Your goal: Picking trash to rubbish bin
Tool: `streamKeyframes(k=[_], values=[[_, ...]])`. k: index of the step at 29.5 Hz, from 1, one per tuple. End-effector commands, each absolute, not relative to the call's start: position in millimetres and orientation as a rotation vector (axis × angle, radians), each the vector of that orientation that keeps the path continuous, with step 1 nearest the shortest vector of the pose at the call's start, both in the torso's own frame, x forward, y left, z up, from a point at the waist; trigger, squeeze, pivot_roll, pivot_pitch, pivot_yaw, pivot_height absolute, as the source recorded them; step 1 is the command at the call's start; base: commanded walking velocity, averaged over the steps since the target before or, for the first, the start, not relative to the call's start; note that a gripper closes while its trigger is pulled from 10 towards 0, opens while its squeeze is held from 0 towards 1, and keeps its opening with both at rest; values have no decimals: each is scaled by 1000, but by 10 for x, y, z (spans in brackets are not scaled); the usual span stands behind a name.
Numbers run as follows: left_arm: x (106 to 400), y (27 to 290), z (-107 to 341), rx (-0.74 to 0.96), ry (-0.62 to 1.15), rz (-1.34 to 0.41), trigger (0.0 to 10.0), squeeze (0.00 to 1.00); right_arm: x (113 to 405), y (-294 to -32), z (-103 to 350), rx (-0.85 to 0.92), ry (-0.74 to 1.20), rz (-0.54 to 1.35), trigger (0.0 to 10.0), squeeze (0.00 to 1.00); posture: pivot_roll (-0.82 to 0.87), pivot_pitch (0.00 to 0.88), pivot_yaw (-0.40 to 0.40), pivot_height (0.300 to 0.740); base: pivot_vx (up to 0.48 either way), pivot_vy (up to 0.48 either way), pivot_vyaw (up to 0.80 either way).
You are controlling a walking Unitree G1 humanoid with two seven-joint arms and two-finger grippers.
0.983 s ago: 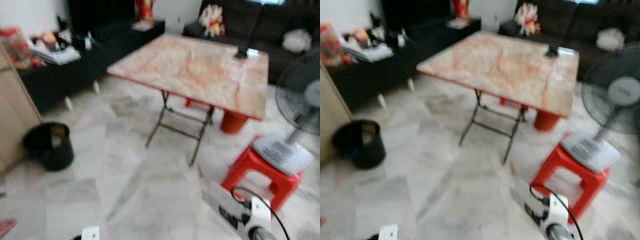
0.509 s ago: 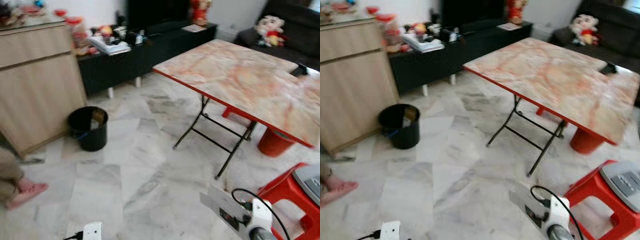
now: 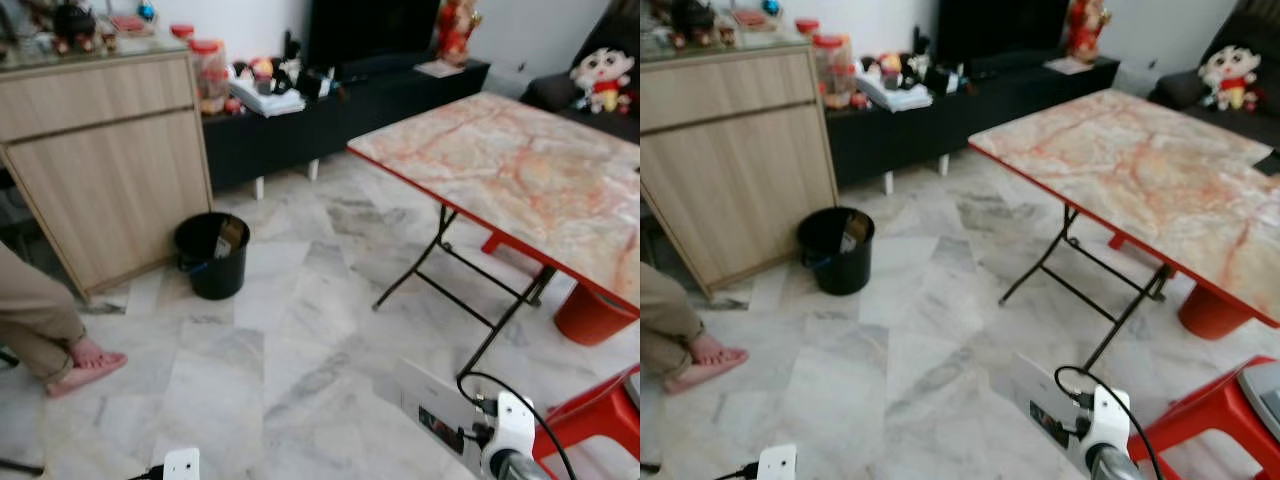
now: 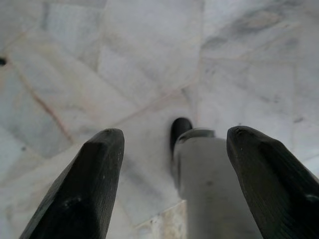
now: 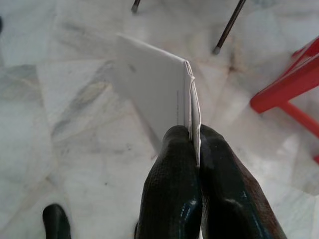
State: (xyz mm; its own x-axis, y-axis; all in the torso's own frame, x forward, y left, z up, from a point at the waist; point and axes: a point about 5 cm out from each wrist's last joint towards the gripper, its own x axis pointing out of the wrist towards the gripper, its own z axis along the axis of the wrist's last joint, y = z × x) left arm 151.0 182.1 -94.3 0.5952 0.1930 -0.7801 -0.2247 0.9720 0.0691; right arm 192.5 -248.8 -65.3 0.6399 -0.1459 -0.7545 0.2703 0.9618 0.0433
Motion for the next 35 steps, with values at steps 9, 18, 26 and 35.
streamKeyframes(k=[9,18,26,35], values=[[1479,1808,-958,-37,914,246,10000,0,2026,-2530,-582,167,792,-271,10000,0,-22,43,-135,740,480,0,441],[1433,1809,-973,-44,921,255,10000,0,1982,-2523,-610,156,816,-256,10000,0,-10,70,-139,740,480,0,0],[1436,1804,-972,-47,918,255,10000,0,2036,-2483,-589,145,795,-234,10000,0,-6,77,-141,740,480,0,55],[1462,1813,-962,-44,911,252,10000,0,2061,-2456,-585,161,795,-235,10000,0,0,76,-139,740,480,0,361]])
